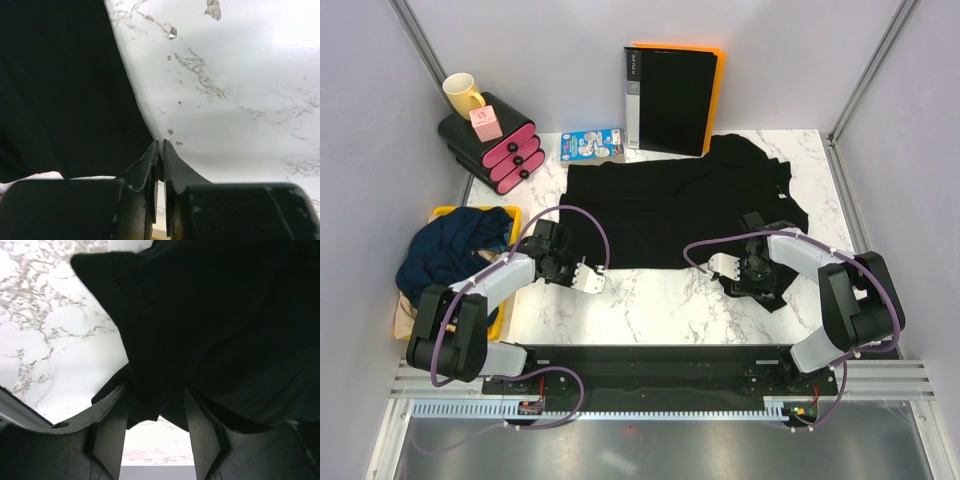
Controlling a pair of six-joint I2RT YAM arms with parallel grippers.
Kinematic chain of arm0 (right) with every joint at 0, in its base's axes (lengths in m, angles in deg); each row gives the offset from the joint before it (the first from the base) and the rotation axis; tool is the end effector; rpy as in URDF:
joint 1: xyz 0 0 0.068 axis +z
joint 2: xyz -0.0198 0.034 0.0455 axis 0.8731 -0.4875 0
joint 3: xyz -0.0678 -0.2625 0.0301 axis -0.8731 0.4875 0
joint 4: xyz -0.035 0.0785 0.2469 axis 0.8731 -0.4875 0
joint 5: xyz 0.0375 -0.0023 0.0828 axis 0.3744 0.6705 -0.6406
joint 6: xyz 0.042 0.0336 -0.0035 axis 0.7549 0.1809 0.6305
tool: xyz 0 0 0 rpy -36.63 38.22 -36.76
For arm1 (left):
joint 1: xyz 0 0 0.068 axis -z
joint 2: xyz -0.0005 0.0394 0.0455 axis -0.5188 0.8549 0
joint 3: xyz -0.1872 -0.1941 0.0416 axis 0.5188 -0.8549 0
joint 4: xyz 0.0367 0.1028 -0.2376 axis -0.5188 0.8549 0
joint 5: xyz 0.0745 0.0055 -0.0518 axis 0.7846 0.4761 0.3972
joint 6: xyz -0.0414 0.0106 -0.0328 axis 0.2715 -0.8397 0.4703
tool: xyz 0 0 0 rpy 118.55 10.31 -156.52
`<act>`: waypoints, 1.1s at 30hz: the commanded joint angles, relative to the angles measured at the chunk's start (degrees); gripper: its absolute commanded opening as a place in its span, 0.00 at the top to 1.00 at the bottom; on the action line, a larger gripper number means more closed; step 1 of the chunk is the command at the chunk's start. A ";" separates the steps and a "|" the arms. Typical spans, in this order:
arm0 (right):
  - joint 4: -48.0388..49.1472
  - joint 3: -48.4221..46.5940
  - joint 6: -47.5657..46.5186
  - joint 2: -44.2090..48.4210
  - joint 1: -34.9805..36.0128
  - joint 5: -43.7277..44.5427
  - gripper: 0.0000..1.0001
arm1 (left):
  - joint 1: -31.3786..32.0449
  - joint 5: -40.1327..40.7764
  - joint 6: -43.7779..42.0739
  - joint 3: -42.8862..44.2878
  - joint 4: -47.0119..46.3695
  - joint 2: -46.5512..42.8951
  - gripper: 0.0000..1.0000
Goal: Fold and stack the t-shirts
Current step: Fold the tshirt
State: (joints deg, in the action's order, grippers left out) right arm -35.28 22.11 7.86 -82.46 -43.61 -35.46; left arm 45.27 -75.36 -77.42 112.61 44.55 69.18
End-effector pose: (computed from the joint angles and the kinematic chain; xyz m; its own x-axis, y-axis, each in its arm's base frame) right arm 0.2311 0.0721 0.1559 -0.1583 -0.9873 -0.0126 -0.9874 0.1583 0.0001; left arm 0.2228 -0.0658 0.1576 0.3735 0.8956 -0.2414 0.8825 -0.2629 0.3900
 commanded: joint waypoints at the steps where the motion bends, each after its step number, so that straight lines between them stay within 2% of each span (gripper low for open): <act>1: 2.65 1.62 1.19 -0.02 -1.04 1.60 0.46 | 0.30 -3.67 0.62 1.40 1.29 -0.56 0.87; 11: 3.09 -0.04 2.07 0.68 -1.57 2.84 0.79 | 0.83 -5.87 1.32 3.50 4.19 -0.56 0.88; 14: 2.83 -1.01 1.63 1.03 -1.57 3.19 0.83 | 0.92 -6.49 1.32 4.03 5.25 -0.48 0.89; 27: 2.21 -3.65 1.89 -0.20 -1.57 2.49 0.82 | 1.36 2.29 -1.75 -1.42 -2.30 4.27 0.89; 29: 1.95 -4.00 1.98 -0.20 -1.57 2.49 0.80 | 1.36 3.08 -1.49 -1.85 -4.67 4.88 0.82; 30: 1.95 -4.18 2.07 -0.20 -1.57 2.49 0.80 | 1.36 3.96 -0.97 -1.94 -5.29 5.32 0.74; 32: 1.77 -4.44 2.24 -0.20 -1.57 2.67 0.79 | 1.27 4.49 -0.52 -1.51 -5.82 5.76 0.69; 33: 1.77 -4.44 2.24 -0.28 -1.65 2.58 0.79 | 1.27 4.67 -0.35 -1.42 -5.82 5.76 0.61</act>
State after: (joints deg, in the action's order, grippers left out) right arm -33.27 19.97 9.63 -82.46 -44.94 -32.42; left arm 46.52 -73.46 -77.71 112.76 39.08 72.51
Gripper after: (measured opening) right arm 0.205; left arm 0.294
